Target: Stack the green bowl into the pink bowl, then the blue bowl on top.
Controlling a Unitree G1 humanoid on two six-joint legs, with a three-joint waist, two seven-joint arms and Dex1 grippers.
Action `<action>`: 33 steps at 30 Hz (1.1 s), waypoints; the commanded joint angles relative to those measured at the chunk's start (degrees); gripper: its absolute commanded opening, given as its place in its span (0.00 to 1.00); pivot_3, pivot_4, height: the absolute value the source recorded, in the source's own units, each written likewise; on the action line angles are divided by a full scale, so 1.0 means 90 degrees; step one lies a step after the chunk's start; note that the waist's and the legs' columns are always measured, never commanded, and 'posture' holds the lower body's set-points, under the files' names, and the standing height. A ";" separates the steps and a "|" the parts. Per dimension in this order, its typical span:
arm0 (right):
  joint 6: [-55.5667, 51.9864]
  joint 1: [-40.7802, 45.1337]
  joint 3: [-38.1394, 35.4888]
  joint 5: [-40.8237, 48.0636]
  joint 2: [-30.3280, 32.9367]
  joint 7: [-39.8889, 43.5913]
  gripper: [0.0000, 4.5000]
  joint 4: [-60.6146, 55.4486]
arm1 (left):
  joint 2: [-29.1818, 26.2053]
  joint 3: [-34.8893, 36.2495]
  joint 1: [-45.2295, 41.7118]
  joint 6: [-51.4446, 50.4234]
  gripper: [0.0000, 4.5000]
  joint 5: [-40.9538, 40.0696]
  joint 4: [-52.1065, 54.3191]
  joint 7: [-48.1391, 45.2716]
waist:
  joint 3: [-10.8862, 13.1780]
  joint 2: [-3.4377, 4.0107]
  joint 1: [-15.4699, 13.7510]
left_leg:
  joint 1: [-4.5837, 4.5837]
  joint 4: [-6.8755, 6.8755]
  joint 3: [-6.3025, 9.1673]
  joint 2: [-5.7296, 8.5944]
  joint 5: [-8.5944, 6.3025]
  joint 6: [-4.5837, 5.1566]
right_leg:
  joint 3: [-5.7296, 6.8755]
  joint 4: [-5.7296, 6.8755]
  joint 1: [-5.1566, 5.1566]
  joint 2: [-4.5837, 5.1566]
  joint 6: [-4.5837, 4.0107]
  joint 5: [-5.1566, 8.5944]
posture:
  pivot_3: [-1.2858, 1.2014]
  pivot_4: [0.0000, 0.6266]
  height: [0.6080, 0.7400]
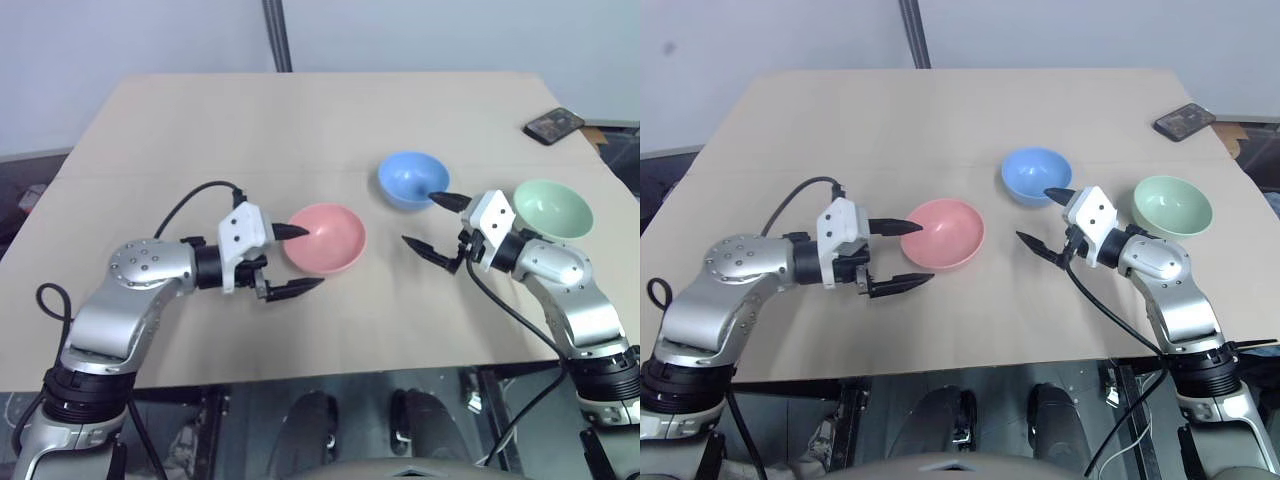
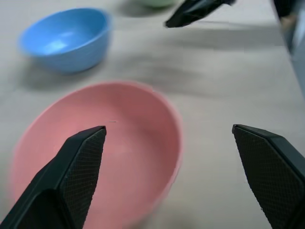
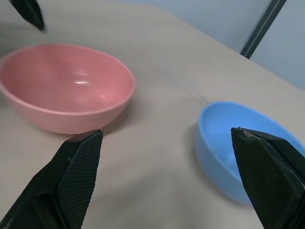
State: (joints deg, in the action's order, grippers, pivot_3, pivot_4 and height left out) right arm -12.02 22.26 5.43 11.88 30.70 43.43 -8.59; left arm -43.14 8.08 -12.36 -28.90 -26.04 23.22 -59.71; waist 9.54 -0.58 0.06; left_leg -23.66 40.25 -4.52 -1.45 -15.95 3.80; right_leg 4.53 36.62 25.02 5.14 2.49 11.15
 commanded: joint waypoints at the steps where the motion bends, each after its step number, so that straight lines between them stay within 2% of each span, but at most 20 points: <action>1: 0.0386 0.0658 -0.0012 -0.0363 0.0121 0.0049 1.00 0.0798 | 0.0409 0.1078 0.0637 0.0262 1.00 -0.0721 0.0392 0.0371 | 0.0001 -0.0009 0.0031 | -0.0001 0.0004 0.0003 0.0004 -0.0001 0.0001 | 0.0001 0.0002 -0.0001 0.0006 -0.0001 0.0000 | 0.52 0.24 1.00; 3: 0.0526 0.0896 0.0002 -0.0564 0.0187 0.0010 1.00 0.1253 | 0.0395 0.1236 0.0903 0.0313 1.00 -0.0763 0.0482 0.0411 | 0.0001 -0.0008 0.0022 | -0.0002 0.0005 0.0006 0.0006 -0.0001 0.0001 | 0.0007 0.0004 -0.0001 0.0006 -0.0002 -0.0001 | 0.52 0.24 1.00; 6: 0.0406 0.1149 -0.0419 -0.0636 0.0358 -0.0340 1.00 0.1844 | 0.0289 0.1414 0.1254 0.0334 1.00 -0.0969 0.0607 0.0273 | 0.0002 -0.0006 -0.0025 | -0.0005 0.0005 0.0014 0.0007 0.0000 0.0000 | 0.0017 0.0005 -0.0002 0.0005 -0.0004 0.0000 | 0.52 0.24 1.00; 9: 0.0386 0.0956 -0.0830 -0.0825 0.0772 -0.0711 1.00 0.2013 | 0.0255 0.1644 0.1488 0.0335 1.00 -0.1436 0.0872 0.0080 | 0.0003 -0.0003 -0.0093 | -0.0007 0.0005 0.0011 0.0008 -0.0001 0.0001 | 0.0015 0.0001 -0.0002 0.0009 -0.0005 -0.0001 | 0.52 0.24 1.00; 14: -0.0769 0.0407 -0.1521 -0.0655 0.1033 -0.1238 1.00 0.1514 | -0.0042 0.1859 0.1813 0.0656 1.00 -0.1853 0.0983 -0.0735 | 0.0002 -0.0003 -0.0087 | -0.0009 0.0004 0.0013 0.0011 -0.0001 0.0001 | 0.0018 -0.0002 -0.0002 0.0014 -0.0005 0.0000 | 0.52 0.24 1.00; 17: -0.1487 0.0199 -0.1706 -0.0522 0.0984 -0.1365 1.00 0.1424 | -0.0128 0.1897 0.1671 0.0524 1.00 -0.2255 0.0889 -0.0785 | -0.0001 0.0005 -0.0042 | 0.0000 0.0004 0.0004 0.0007 -0.0001 0.0000 | 0.0010 0.0005 -0.0003 0.0009 -0.0006 0.0001 | 0.52 0.24 1.00; 22: -0.2310 0.0287 -0.1812 -0.0108 0.0703 -0.1386 1.00 0.1484 | -0.0145 0.1704 0.1297 0.0552 1.00 -0.2335 0.0703 -0.0756 | -0.0002 0.0005 0.0020 | 0.0005 0.0004 0.0002 0.0006 -0.0001 0.0000 | 0.0005 0.0012 -0.0003 0.0003 -0.0006 0.0003 | 0.52 0.24 1.00; 23: -0.2383 0.0321 -0.1826 -0.0055 0.0661 -0.1397 0.88 0.1502 | -0.0123 0.1684 0.1246 0.0539 1.00 -0.2349 0.0695 -0.0737 | -0.0002 0.0005 0.0027 | 0.0004 0.0004 0.0002 0.0007 -0.0001 0.0000 | 0.0003 0.0012 -0.0003 0.0003 -0.0003 0.0000 | 0.52 0.24 1.00; 26: -0.2399 0.0381 -0.1788 -0.0052 0.0630 -0.1414 0.64 0.1587 | -0.0041 0.1635 0.1152 0.0538 1.00 -0.2403 0.0699 -0.0645 | -0.0001 0.0005 0.0043 | 0.0000 0.0005 0.0000 0.0007 -0.0001 0.0001 | -0.0001 0.0009 -0.0001 0.0003 -0.0003 0.0000 | 0.52 0.24 1.00; 27: -0.2376 0.0392 -0.1763 -0.0073 0.0636 -0.1420 0.51 0.1611 | -0.0018 0.1630 0.1134 0.0527 1.00 -0.2439 0.0701 -0.0598 | -0.0001 0.0005 0.0046 | -0.0001 0.0004 0.0000 0.0008 -0.0002 0.0002 | -0.0002 0.0008 -0.0001 0.0003 -0.0003 0.0000 | 0.52 0.24 1.00; 29: -0.2285 0.0428 -0.1711 -0.0132 0.0659 -0.1430 0.30 0.1672 | 0.0025 0.1629 0.1110 0.0521 1.00 -0.2505 0.0701 -0.0526 | -0.0001 0.0005 0.0048 | -0.0001 0.0004 0.0000 0.0007 -0.0002 0.0002 | -0.0002 0.0006 -0.0001 0.0003 -0.0003 0.0000 | 0.52 0.24 1.00; 30: -0.2204 0.0448 -0.1672 -0.0196 0.0690 -0.1437 0.22 0.1697 | 0.0054 0.1628 0.1091 0.0506 1.00 -0.2563 0.0706 -0.0472 | -0.0001 0.0005 0.0048 | -0.0001 0.0004 0.0001 0.0007 -0.0002 0.0002 | -0.0001 0.0006 -0.0001 0.0003 -0.0003 0.0000 | 0.52 0.24 1.00; 31: -0.2127 0.0463 -0.1637 -0.0258 0.0720 -0.1441 0.08 0.1717 | 0.0077 0.1621 0.1074 0.0498 1.00 -0.2614 0.0715 -0.0428 | -0.0001 0.0005 0.0047 | -0.0001 0.0004 0.0001 0.0007 -0.0002 0.0002 | -0.0001 0.0006 -0.0001 0.0003 -0.0003 0.0000 | 0.52 0.24 1.00; 32: -0.2040 0.0465 -0.1604 -0.0324 0.0750 -0.1444 0.01 0.1711 | 0.0121 0.1628 0.1057 0.0496 1.00 -0.2671 0.0732 -0.0366 | -0.0001 0.0005 0.0046 | -0.0001 0.0004 0.0001 0.0007 -0.0002 0.0002 | -0.0001 0.0006 -0.0001 0.0003 -0.0003 0.0000 | 0.52 0.24 1.00; 33: -0.1956 0.0467 -0.1578 -0.0373 0.0777 -0.1426 0.01 0.1698 | 0.0154 0.1630 0.1045 0.0491 1.00 -0.2719 0.0745 -0.0315 | -0.0001 0.0005 0.0047 | -0.0001 0.0004 0.0001 0.0007 -0.0002 0.0002 | -0.0001 0.0006 -0.0001 0.0003 -0.0003 0.0000 | 0.52 0.24 1.00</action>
State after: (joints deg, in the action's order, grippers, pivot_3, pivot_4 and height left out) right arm -31.57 25.40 -8.18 9.14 36.42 30.83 7.77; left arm -41.89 22.15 -2.25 -24.74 -48.97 29.12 -63.22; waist 9.53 -0.54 0.48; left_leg -23.67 40.29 -4.50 -1.39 -15.97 3.82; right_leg 4.52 36.67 25.01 5.17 2.47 11.15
